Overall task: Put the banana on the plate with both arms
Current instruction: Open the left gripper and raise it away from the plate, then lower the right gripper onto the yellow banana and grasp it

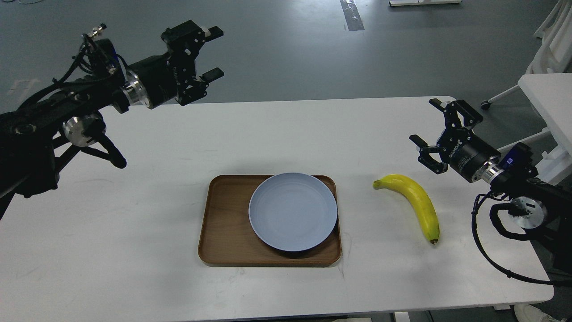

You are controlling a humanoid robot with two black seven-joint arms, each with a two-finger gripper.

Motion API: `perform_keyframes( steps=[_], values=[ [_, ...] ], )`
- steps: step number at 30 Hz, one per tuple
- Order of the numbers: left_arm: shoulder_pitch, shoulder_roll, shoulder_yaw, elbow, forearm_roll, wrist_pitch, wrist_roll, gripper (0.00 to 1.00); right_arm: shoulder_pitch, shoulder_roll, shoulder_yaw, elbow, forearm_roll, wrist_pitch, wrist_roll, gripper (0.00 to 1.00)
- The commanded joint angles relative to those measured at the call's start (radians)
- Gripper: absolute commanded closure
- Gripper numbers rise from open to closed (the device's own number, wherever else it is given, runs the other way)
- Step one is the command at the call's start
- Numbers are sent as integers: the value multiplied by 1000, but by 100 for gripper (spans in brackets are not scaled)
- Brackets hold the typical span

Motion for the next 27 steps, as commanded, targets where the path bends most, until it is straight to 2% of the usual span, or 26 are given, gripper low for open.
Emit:
perform_keyframes(
  steps=[1, 4, 8, 12, 18, 22, 27],
  values=[
    [78, -1, -52, 19, -83, 0, -17, 2, 10, 2, -22, -1, -1, 0, 0, 0],
    [212, -5, -147, 24, -149, 0, -48, 2, 13, 0, -26, 1, -3, 0, 0, 0],
    [320, -19, -229, 37, -154, 0, -40, 2, 42, -3, -53, 8, -32, 0, 0, 0],
    [348, -22, -241, 70, -155, 0, -37, 2, 82, -35, -108, 59, -83, 0, 0, 0],
    [345, -24, -269, 102, -155, 0, -34, 2, 238, -138, -220, 127, -276, 0, 0, 0],
    [342, -16, -287, 103, -155, 0, -27, 2, 462, -176, -441, 157, -543, 0, 0, 0],
    [340, -19, -286, 100, -155, 0, -20, 2, 655, -158, -691, 163, -729, 0, 0, 0]
  ],
)
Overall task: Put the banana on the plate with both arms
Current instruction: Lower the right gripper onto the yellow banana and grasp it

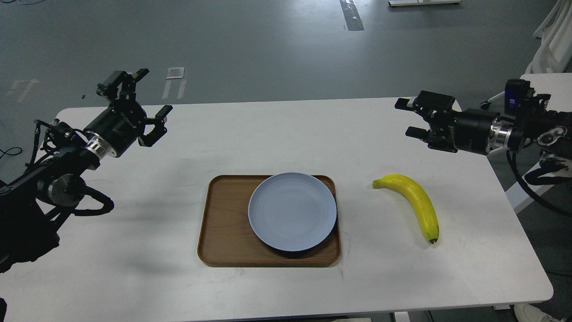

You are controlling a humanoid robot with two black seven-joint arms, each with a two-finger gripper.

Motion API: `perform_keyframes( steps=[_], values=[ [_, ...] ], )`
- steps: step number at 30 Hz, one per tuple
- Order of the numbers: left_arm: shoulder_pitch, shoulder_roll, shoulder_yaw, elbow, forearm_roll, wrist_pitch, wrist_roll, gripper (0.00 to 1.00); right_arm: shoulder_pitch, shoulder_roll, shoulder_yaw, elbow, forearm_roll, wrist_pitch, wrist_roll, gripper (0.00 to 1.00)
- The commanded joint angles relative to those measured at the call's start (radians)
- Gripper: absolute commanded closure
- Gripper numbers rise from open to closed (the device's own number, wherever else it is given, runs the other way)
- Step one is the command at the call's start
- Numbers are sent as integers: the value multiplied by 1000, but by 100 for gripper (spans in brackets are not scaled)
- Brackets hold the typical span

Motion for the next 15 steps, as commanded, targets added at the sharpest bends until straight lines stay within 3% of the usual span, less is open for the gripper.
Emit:
perform_keyframes(
  steps=[1, 6, 9, 15],
  values=[
    [-2, -3, 0, -4, 3, 0, 9, 2, 138, 29, -189, 6, -160, 0, 0, 0],
    [-3, -2, 0, -9, 3, 0, 17, 2, 227, 130, -427, -5, -413, 0, 0, 0],
    [-3, 1, 2, -12, 5, 0, 17, 2, 233, 190, -551, -20, -446, -39, 0, 0],
    [-2, 3, 0, -13, 8, 0, 18, 2, 230, 239, -599, -36, -449, -47, 0, 0]
  ],
)
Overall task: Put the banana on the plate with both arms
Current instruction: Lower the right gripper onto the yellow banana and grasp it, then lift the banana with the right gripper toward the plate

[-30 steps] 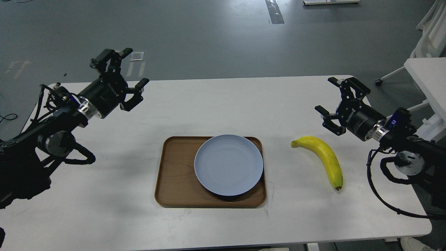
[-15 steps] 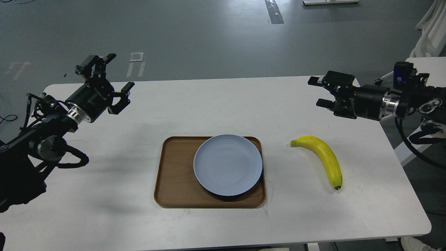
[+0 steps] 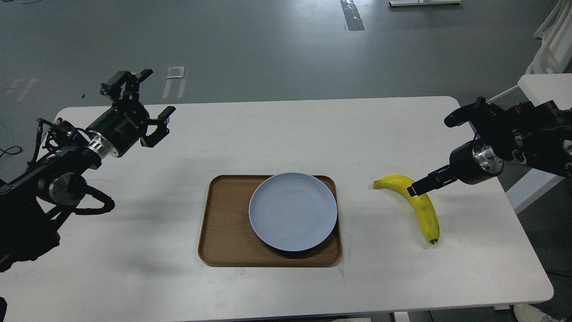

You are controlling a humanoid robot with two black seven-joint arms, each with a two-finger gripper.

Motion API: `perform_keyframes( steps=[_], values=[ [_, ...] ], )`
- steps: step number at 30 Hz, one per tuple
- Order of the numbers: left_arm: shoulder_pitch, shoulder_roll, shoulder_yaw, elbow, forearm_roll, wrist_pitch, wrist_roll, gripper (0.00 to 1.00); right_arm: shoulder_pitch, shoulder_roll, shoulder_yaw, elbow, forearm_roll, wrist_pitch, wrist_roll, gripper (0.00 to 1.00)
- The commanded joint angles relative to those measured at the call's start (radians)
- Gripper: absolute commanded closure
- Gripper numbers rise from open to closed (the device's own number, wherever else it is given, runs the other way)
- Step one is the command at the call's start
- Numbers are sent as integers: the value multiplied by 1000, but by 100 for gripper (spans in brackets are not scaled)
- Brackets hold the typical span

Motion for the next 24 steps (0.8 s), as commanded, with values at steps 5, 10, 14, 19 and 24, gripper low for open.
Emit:
perform_keyframes(
  steps=[5, 10, 14, 19, 24],
  values=[
    [2, 1, 1, -2, 3, 0, 0, 2, -16, 54, -45, -35, 3, -15, 0, 0],
    [2, 1, -1, -3, 5, 0, 0, 2, -42, 67, -45, -55, 4, -24, 0, 0],
    [2, 1, -1, -3, 5, 0, 0, 2, -93, 97, -40, -99, 9, -66, 0, 0],
    [2, 1, -1, -3, 5, 0, 0, 2, -116, 123, -37, -124, 38, -92, 0, 5],
    [2, 2, -1, -3, 5, 0, 0, 2, -138, 140, -40, -130, 44, -92, 0, 29]
  ],
)
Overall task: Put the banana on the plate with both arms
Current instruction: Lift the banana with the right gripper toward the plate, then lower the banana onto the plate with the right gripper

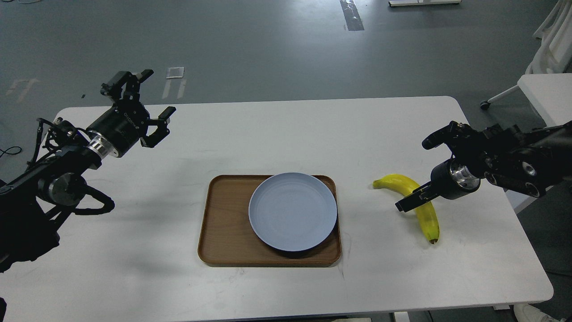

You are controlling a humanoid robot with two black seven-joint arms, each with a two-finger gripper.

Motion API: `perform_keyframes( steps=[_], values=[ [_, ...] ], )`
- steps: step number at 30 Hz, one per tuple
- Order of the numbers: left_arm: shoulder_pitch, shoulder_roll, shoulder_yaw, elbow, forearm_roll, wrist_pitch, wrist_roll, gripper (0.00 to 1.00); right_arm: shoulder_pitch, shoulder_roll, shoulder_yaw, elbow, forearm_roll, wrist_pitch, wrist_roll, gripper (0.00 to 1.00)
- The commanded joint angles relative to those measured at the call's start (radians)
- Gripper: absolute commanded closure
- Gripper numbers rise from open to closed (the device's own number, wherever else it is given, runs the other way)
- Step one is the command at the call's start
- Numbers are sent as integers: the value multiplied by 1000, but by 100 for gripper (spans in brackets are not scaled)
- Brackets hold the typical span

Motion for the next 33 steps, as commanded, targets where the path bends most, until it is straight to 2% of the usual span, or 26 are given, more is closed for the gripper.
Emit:
perform_keyframes(
  steps=[1, 2, 4, 7, 12, 13, 21, 33],
  values=[
    [0, 1, 0, 0, 0, 0, 0, 2, -16, 11, -3, -3, 2, -1, 0, 47],
    [0, 1, 0, 0, 0, 0, 0, 2, -18, 12, -4, -3, 2, 1, 0, 60],
    [0, -1, 0, 0, 0, 0, 0, 2, -18, 11, -8, -3, 0, 1, 0, 72],
    [0, -1, 0, 0, 1, 0, 2, 2, -12, 3, -9, -3, 0, 1, 0, 81],
    [0, -3, 0, 0, 1, 0, 2, 2, 22, -12, -8, 8, 2, 1, 0, 92],
    [0, -3, 0, 0, 1, 0, 2, 2, 43, -17, -3, 8, 5, 1, 0, 96],
    [-2, 5, -2, 0, 1, 0, 2, 2, 188, 8, 37, 70, 89, 4, 0, 95],
    [-3, 10, -3, 0, -2, 0, 0, 2, 211, 291, 23, 60, 356, 12, 0, 94]
  ],
)
